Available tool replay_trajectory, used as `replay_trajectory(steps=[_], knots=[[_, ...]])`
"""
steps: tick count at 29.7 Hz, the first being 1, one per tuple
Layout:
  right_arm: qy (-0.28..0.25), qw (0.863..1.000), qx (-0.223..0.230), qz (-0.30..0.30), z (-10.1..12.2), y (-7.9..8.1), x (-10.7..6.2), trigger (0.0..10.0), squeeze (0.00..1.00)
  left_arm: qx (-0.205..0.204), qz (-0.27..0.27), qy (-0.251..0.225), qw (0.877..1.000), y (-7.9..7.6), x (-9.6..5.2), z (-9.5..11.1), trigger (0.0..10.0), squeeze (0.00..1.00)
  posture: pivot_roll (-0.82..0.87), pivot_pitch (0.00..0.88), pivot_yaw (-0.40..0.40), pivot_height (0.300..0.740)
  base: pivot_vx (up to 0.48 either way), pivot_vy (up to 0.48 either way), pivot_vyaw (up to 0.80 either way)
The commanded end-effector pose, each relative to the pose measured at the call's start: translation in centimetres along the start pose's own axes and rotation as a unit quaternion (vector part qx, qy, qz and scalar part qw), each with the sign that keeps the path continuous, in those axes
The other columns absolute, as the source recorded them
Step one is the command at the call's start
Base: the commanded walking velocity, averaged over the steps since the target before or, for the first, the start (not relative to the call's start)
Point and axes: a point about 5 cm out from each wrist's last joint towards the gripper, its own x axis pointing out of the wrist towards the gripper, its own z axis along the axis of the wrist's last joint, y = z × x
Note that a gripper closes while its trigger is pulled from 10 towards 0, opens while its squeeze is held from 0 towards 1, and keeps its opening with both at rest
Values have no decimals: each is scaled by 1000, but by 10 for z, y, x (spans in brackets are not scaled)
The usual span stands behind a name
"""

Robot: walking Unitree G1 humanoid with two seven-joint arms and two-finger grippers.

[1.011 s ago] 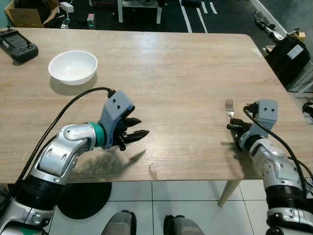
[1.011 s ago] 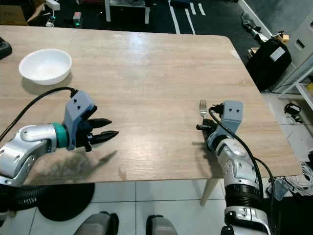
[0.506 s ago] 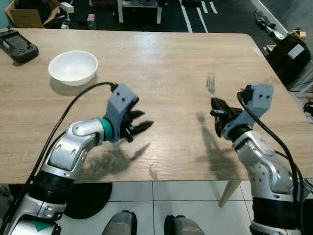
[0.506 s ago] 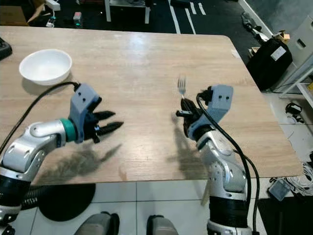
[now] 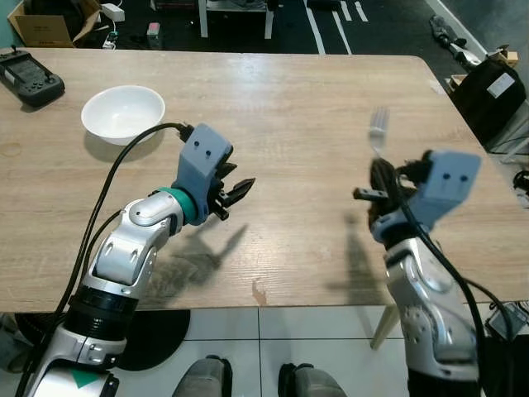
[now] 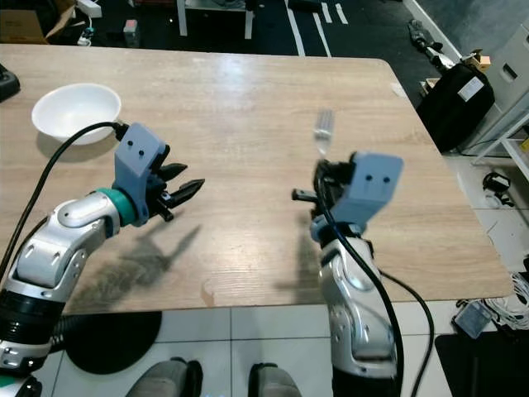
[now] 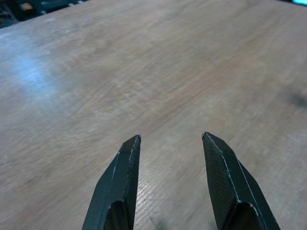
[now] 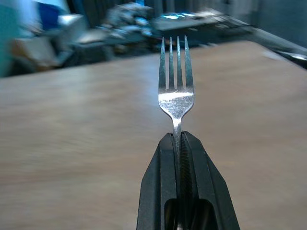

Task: Setting the table

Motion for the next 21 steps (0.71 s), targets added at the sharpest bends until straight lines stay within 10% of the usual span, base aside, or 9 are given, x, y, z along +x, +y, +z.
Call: replay_trajectory(steps=[1, 6, 21], knots=[[-8, 999, -7, -45, 2, -14, -3, 10000, 0, 5, 15, 5, 1000, 2, 1, -3, 10000, 0, 81, 8, 46, 740, 0, 0, 0], [-19, 994, -16, -108, 6, -43, -6, 10000, 0, -5, 26, -5, 1000, 1, 6, 0, 10000, 0, 72, 1, 52, 740, 0, 0, 0], [-37, 992, -27, -121, 10, -47, -5, 10000, 0, -10, 51, -20, 998, 0, 16, 3, 10000, 0, 59, 0, 53, 740, 0, 0, 0]])
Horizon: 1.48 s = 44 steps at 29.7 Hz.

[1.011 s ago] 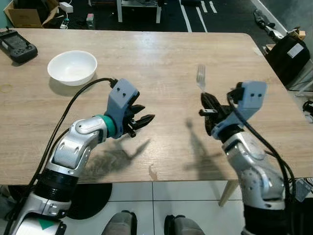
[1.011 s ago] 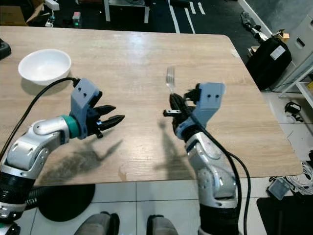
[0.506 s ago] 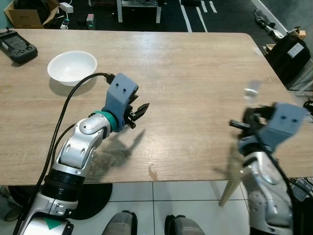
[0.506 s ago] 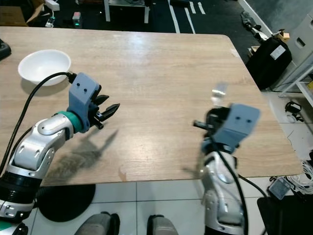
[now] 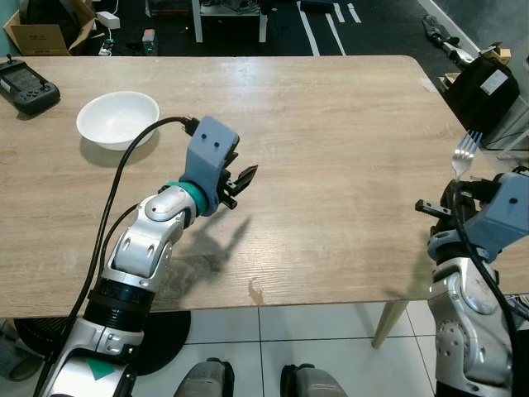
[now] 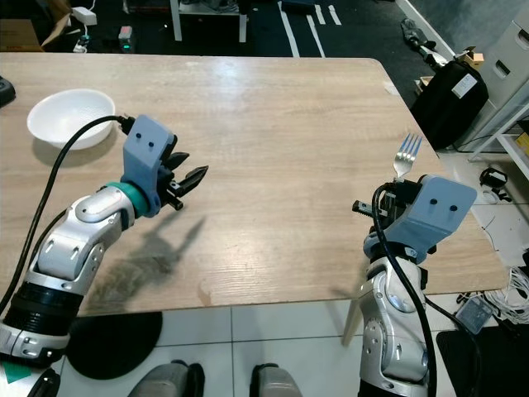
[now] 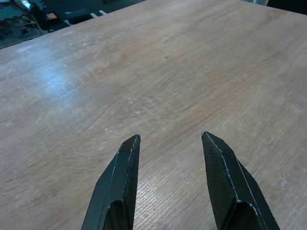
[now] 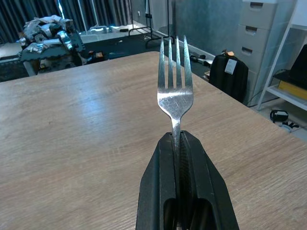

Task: Setting the table

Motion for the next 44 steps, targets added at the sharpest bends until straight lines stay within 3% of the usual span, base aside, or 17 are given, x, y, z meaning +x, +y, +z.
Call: replay_trajectory(steps=[1, 37, 44], knots=[[-4, 1000, 0, -7, 0, -1, -1, 10000, 0, 0, 9, 0, 1000, 2, 1, -1, 10000, 0, 59, 0, 53, 740, 0, 0, 0], [-2, 1000, 23, -6, -1, 0, 0, 10000, 0, -12, 7, -13, 1000, -1, 10, 0, 10000, 0, 43, 0, 61, 740, 0, 0, 0], [-1, 1000, 23, -5, -2, 0, 0, 10000, 0, -13, 3, -16, 1000, -1, 9, 0, 10000, 0, 45, 0, 62, 740, -288, 0, 0]])
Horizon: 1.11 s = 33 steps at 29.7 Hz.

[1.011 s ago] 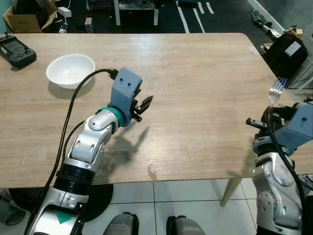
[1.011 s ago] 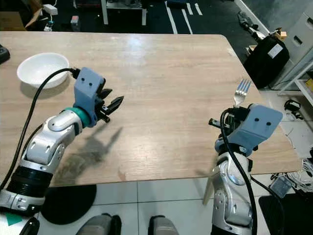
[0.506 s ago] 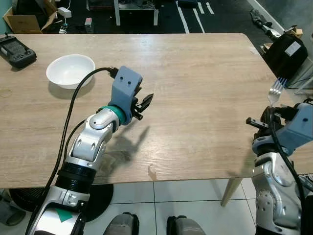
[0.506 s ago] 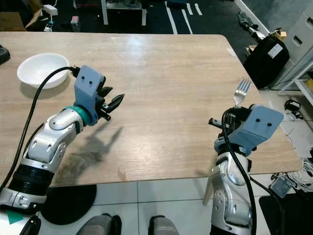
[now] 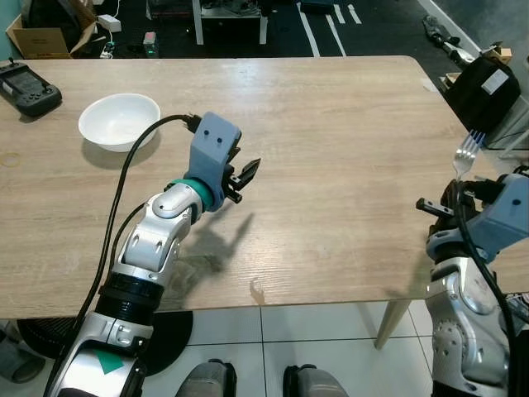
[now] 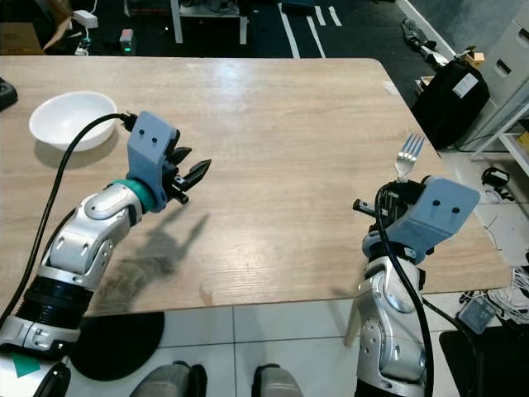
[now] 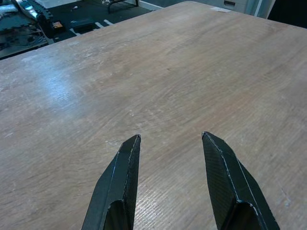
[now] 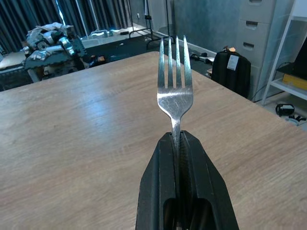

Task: Setting the table

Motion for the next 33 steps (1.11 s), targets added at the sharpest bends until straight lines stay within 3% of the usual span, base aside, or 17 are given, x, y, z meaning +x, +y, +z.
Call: replay_trajectory(steps=[1, 33], knots=[[2, 1000, 1, -7, -2, -2, 0, 10000, 0, -4, -2, 1, 1000, 0, 0, -3, 10000, 0, 46, 0, 63, 740, -307, 0, 0], [3, 1000, 1, -12, -4, -3, -1, 10000, 0, -1, -7, -3, 1000, 1, 2, 0, 10000, 0, 42, 0, 79, 740, -304, 0, 0]])
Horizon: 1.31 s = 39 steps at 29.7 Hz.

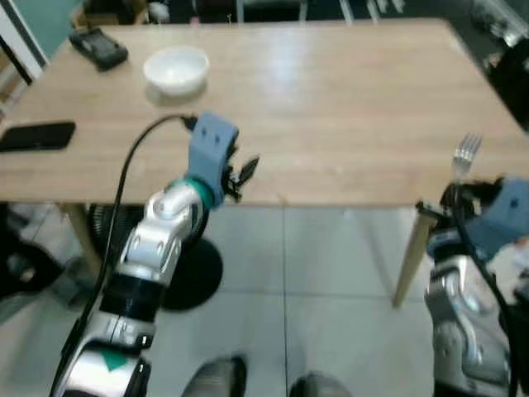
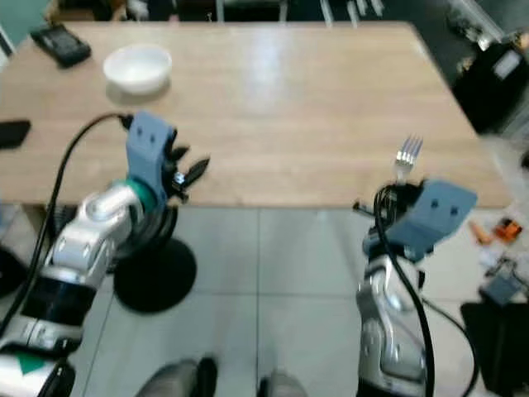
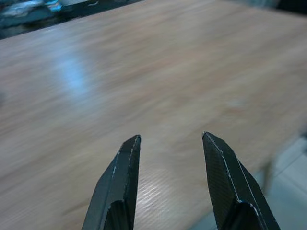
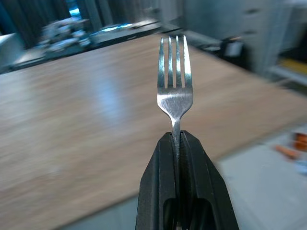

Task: Setting the table

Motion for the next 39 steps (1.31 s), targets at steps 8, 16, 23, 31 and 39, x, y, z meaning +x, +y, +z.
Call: replay_trajectory(steps=[8, 16, 23, 31, 39], knots=[[4, 1000, 3, 1, -3, 3, -2, 10000, 0, 3, 4, 11, 1000, 4, -3, -6, 10000, 0, 40, 0, 81, 740, -278, 0, 0], [3, 1000, 2, 1, -3, 2, -2, 10000, 0, 2, 1, 11, 1000, 2, -2, -6, 10000, 0, 36, 0, 81, 740, -262, 0, 0], [2, 1000, -1, 3, -2, 2, -3, 10000, 0, 1, 1, 11, 1000, 1, -2, -6, 10000, 0, 35, 0, 79, 740, -36, 0, 0], [2, 1000, -2, 3, -2, 1, -3, 10000, 0, -1, 0, 11, 1000, 0, -1, -7, 10000, 0, 36, 0, 76, 740, 0, 0, 0], [8, 1000, -1, 11, -3, 3, -3, 10000, 0, -1, -1, 11, 1000, -1, -1, -6, 10000, 0, 35, 0, 74, 740, 0, 0, -300]])
